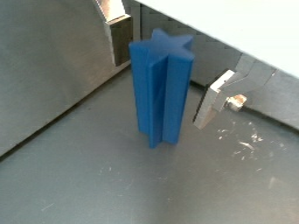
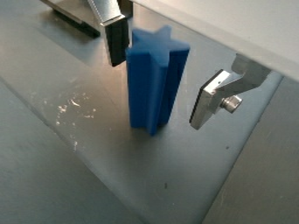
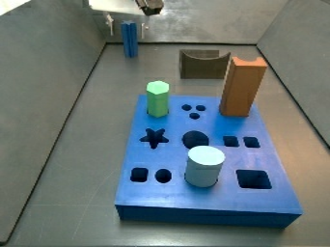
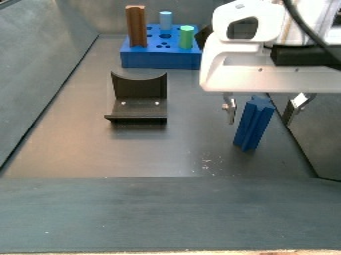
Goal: Pick up the star object. Move up. Move to above the board. Insert the star object.
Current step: Pick up the star object.
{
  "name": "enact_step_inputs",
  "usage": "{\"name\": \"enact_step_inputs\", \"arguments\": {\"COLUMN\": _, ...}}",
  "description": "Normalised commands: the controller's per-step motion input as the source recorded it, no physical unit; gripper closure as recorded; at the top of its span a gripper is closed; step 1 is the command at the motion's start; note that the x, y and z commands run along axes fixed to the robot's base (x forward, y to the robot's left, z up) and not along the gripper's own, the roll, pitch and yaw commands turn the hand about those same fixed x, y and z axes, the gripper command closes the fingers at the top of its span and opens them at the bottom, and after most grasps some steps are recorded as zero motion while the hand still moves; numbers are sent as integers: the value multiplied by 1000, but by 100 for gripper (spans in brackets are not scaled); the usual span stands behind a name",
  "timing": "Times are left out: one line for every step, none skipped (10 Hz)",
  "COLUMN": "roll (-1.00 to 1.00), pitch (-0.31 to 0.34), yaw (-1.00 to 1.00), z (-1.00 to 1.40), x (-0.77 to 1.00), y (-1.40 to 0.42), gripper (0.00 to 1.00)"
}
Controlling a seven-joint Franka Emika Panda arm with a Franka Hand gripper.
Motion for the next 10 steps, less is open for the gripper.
{"name": "enact_step_inputs", "arguments": {"roll": -64, "pitch": -39, "yaw": 0, "z": -66, "x": 0, "y": 0, "gripper": 0}}
{"name": "enact_step_inputs", "arguments": {"roll": 20, "pitch": 0, "yaw": 0, "z": 0, "x": 0, "y": 0, "gripper": 0}}
{"name": "enact_step_inputs", "arguments": {"roll": 0, "pitch": 0, "yaw": 0, "z": 0, "x": 0, "y": 0, "gripper": 0}}
{"name": "enact_step_inputs", "arguments": {"roll": 0, "pitch": 0, "yaw": 0, "z": 0, "x": 0, "y": 0, "gripper": 100}}
{"name": "enact_step_inputs", "arguments": {"roll": 0, "pitch": 0, "yaw": 0, "z": 0, "x": 0, "y": 0, "gripper": 100}}
{"name": "enact_step_inputs", "arguments": {"roll": 0, "pitch": 0, "yaw": 0, "z": 0, "x": 0, "y": 0, "gripper": 100}}
{"name": "enact_step_inputs", "arguments": {"roll": 0, "pitch": 0, "yaw": 0, "z": 0, "x": 0, "y": 0, "gripper": 100}}
{"name": "enact_step_inputs", "arguments": {"roll": 0, "pitch": 0, "yaw": 0, "z": 0, "x": 0, "y": 0, "gripper": 100}}
{"name": "enact_step_inputs", "arguments": {"roll": 0, "pitch": 0, "yaw": 0, "z": 0, "x": 0, "y": 0, "gripper": 100}}
{"name": "enact_step_inputs", "arguments": {"roll": 0, "pitch": 0, "yaw": 0, "z": 0, "x": 0, "y": 0, "gripper": 100}}
